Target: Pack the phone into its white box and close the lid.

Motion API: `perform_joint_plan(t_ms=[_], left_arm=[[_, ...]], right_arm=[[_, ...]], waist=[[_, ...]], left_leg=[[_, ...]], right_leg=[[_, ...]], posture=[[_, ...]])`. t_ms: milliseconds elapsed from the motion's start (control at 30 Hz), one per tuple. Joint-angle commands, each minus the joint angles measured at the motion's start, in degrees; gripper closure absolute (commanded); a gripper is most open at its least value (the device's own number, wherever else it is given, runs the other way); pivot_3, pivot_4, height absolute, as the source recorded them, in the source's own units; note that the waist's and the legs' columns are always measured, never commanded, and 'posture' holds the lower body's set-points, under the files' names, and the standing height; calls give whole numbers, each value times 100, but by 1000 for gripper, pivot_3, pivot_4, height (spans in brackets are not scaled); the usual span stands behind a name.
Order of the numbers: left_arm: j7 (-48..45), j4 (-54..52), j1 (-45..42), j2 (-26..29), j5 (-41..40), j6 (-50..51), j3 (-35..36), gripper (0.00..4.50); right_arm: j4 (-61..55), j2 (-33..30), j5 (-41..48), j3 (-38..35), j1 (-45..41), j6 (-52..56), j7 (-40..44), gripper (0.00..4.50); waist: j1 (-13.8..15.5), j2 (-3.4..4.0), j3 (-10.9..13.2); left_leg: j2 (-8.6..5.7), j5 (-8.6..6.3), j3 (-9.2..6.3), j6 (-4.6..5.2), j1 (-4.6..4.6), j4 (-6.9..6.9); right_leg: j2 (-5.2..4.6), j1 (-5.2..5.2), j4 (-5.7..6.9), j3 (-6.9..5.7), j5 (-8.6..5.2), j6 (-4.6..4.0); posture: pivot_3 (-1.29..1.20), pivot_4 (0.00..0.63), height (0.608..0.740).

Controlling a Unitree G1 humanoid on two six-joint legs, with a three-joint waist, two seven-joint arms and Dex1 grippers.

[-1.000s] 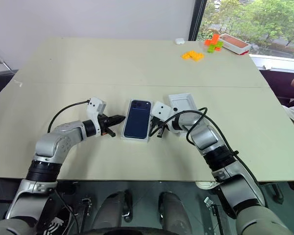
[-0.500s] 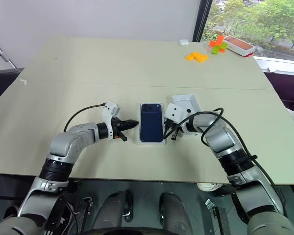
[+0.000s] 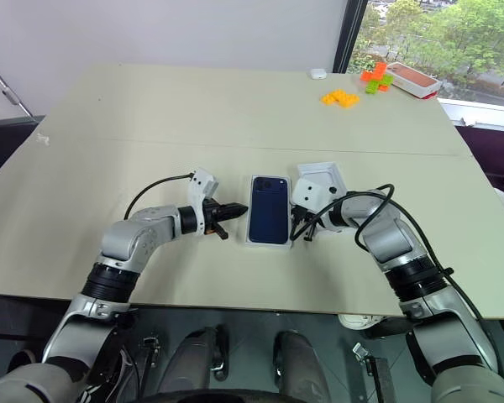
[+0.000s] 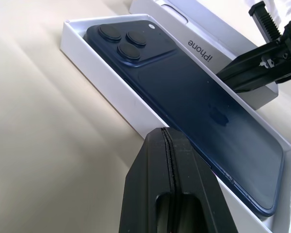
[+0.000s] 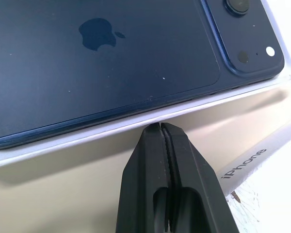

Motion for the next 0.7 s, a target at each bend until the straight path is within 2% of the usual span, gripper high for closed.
perform_joint_plan(t_ms=[33, 167, 267, 333, 400, 433, 500, 533, 567, 600, 667, 700], left_arm=[[-139, -91, -149, -165, -21, -164, -114, 4500], [-133, -130, -151, -99, 19, -210, -39, 4500], [-102, -14, -208, 139, 57, -401, 245, 4500], [-175, 72, -297, 456, -85, -413, 628, 4500], [-291, -1, -299, 638, -242, -295, 791, 4500], [-326, -61, -279, 675, -288, -236, 807, 3987], [-482, -366, -147, 867, -442, -65, 881, 3314], [-605, -585, -52, 1003, -576, 11, 973, 2678], [-714, -769, 32, 1146, -709, 124, 1072, 2399], [-780, -899, 99, 1255, -805, 176, 1162, 1807], [-817, -1019, 200, 1421, -879, 130, 1302, 1012], [-891, -1070, 269, 1519, -935, 119, 1356, 423]], right_arm=[[-68, -8, 7, -5, 31, 34, 51, 4452], [-51, -90, -39, -9, 3, -24, 124, 4452], [-269, -144, 283, -158, -60, 332, 448, 4452], [-323, -151, 632, -443, -243, 767, 601, 3955], [-375, -202, 820, -568, -354, 1035, 713, 3216], [-411, -237, 868, -578, -373, 1113, 764, 2740], [-476, -351, 886, -585, -497, 1243, 799, 1748], [-525, -453, 861, -554, -581, 1242, 861, 1057], [-554, -510, 855, -552, -673, 1267, 880, 796], [-554, -523, 832, -565, -766, 1334, 825, 245], [-489, -477, 876, -630, -948, 1562, 702, 229], [-449, -430, 925, -689, -1036, 1697, 626, 229]], waist=[[0, 0, 0], [1, 0, 0], [-2, 0, 0], [-17, 0, 2], [-59, 2, 4], [-61, 5, 4], [-53, 9, 5], [-54, 10, 5], [-58, 13, 7], [-67, 13, 8], [-75, 13, 8], [-81, 13, 8]], left_leg=[[0, 0, 0, 0, 0, 0], [0, 0, -1, 1, -1, 0], [0, 1, -1, 1, -1, -1], [2, 1, -1, 1, -1, -3], [7, 1, -1, 2, -6, -5], [10, 1, -3, 2, -5, -7], [11, 1, -2, 2, -3, -12], [11, 1, -2, 2, -4, -13], [11, 1, 0, 2, -6, -13], [10, 1, 3, 2, -12, -13], [10, 1, 4, 2, -24, -12], [11, 1, 3, 1, -23, -12]], right_leg=[[0, 0, 0, 0, 0, 0], [0, 0, 0, 0, 0, 0], [0, 0, 0, 0, 0, 0], [1, -3, 0, 0, 0, 0], [10, -12, 3, 1, 1, 0], [13, -12, 4, 1, 0, 1], [14, -13, 3, 0, -1, 3], [14, -14, 3, 0, -2, 5], [13, -16, 2, 1, -3, 5], [12, -21, 0, 1, -3, 6], [12, -31, 0, 3, -3, 6], [11, -32, 0, 4, -3, 5]], posture=[[0, 150, 740], [0, 150, 740], [0, 150, 740], [0, 150, 740], [0, 150, 740], [0, 150, 740], [0, 150, 740], [0, 150, 740], [0, 150, 740], [0, 150, 740], [0, 150, 740], [0, 150, 740]])
